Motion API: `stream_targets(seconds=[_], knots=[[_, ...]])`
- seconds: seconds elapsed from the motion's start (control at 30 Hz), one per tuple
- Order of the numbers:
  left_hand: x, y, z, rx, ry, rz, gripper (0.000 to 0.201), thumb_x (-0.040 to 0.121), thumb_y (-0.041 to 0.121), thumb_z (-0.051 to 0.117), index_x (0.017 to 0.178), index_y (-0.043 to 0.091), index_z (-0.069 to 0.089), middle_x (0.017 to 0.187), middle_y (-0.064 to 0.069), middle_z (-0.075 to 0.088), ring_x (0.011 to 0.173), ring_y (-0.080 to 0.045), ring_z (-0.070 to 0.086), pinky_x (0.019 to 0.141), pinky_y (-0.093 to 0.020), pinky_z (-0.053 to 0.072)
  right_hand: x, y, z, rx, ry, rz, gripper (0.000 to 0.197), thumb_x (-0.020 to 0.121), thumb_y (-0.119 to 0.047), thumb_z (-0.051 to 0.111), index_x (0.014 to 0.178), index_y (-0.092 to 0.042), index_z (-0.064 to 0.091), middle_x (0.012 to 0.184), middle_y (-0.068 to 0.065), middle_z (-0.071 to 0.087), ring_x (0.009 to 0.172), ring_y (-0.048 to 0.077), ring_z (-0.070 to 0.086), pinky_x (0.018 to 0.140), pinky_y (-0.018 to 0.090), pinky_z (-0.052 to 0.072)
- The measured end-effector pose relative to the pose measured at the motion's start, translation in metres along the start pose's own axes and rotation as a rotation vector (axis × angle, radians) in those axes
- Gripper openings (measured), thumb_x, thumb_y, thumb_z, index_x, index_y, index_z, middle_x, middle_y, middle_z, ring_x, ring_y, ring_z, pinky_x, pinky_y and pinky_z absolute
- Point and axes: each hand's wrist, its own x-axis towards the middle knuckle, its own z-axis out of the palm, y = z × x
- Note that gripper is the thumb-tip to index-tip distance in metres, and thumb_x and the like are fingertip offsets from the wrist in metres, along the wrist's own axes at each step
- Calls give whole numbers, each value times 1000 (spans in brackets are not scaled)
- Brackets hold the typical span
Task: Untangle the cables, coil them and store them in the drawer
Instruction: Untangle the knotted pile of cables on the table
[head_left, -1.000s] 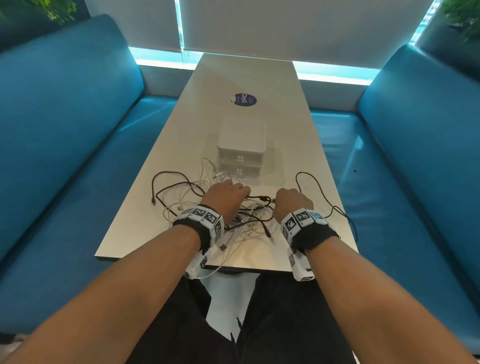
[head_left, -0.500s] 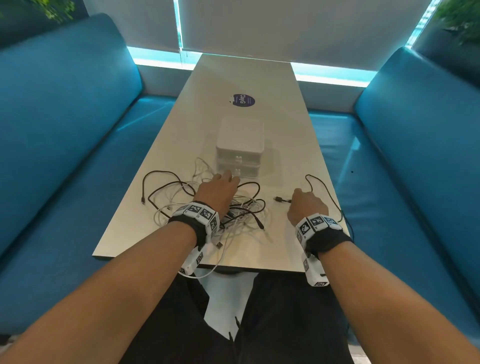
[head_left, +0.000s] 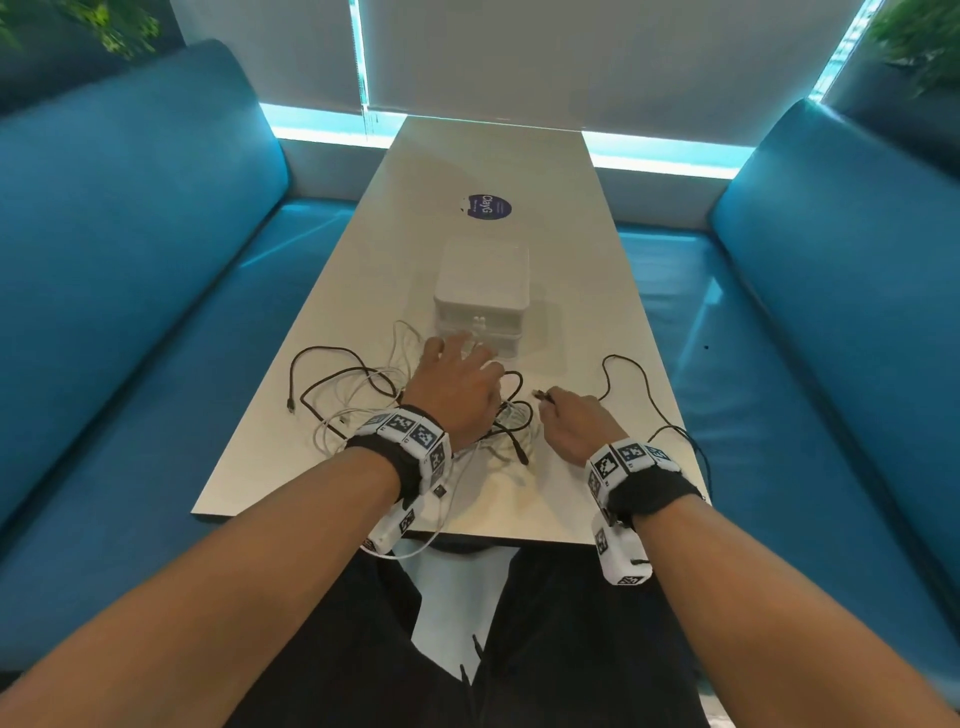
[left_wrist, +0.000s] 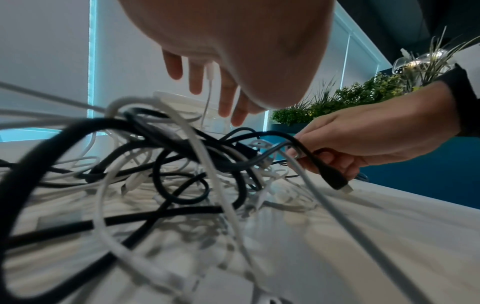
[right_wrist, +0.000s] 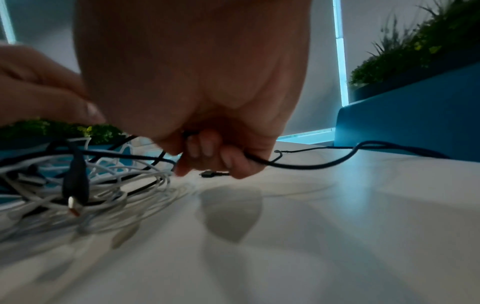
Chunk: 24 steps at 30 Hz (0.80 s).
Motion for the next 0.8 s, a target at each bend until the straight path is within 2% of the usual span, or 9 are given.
stream_targets(seconds=[0.07, 0.13, 0.2, 0.3, 0.4, 0.5, 0.57, 0.67, 0.8], knots=[[0, -1, -3, 40, -8, -45, 31, 92, 32, 46, 114, 22, 65, 131, 0, 58, 129, -33, 40, 99, -51, 33, -4, -2, -3, 53, -93, -4, 31, 97, -30, 40, 88, -9, 61, 87, 12, 65, 80, 30, 58, 68, 35, 42], [0, -4, -7, 62, -21, -61, 28, 90, 29, 48, 111, 20, 65, 122, -1, 57, 118, -32, 42, 95, -48, 34, -7, -4, -3, 107, -180, -15, 39, 92, -36, 46, 76, -5, 62, 80, 12, 67, 78, 28, 61, 69, 36, 45], [0, -6, -8, 40, -11, -38, 25, 91, 26, 48, 108, 19, 64, 113, -3, 56, 108, -30, 44, 92, -45, 37, -8, -5, -1, 136, -214, -34, 46, 89, -48, 50, 77, -7, 68, 77, 9, 69, 75, 24, 63, 72, 36, 49], [-2, -5, -3, -91, -10, 52, 24, 92, 24, 48, 108, 16, 64, 108, -4, 55, 102, -25, 45, 88, -39, 39, -8, -6, 0, 168, -253, -70, 48, 84, -61, 51, 81, -20, 75, 81, 2, 71, 77, 17, 63, 75, 34, 48], [-5, -1, 1, -215, -37, 134, 27, 94, 25, 41, 109, 16, 63, 108, -2, 55, 99, -21, 45, 88, -36, 41, -8, -9, -3, 234, -287, -61, 34, 83, -51, 49, 73, -31, 75, 93, -1, 70, 86, 17, 62, 79, 33, 46], [-6, 2, 0, -329, -68, 175, 37, 88, 34, 33, 105, 19, 63, 111, 3, 56, 102, -17, 44, 91, -39, 40, -9, -10, -5, 242, -310, -69, 29, 84, -46, 53, 77, -30, 75, 91, -1, 69, 88, 18, 62, 80, 33, 47], [-6, 3, 0, -360, -118, 202, 35, 85, 36, 42, 107, 22, 65, 120, 4, 55, 109, -16, 44, 94, -39, 38, -10, -10, -4, 209, -330, -100, 27, 81, -50, 63, 84, -26, 75, 88, -1, 70, 85, 16, 62, 78, 33, 47], [-7, 5, 4, -357, -191, 230, 35, 82, 39, 54, 113, 27, 67, 129, 6, 51, 115, -16, 45, 97, -39, 38, -10, -6, 0, 147, -322, -144, 12, 84, -39, 67, 87, -28, 70, 87, -3, 68, 84, 15, 61, 74, 30, 45], [-6, 6, 4, -258, -217, 284, 32, 88, 43, 51, 110, 25, 67, 120, 5, 53, 107, -18, 47, 92, -37, 39, -9, -3, 1, 193, -241, -114, 16, 85, -33, 62, 78, -19, 68, 75, 0, 66, 71, 14, 58, 66, 30, 43]])
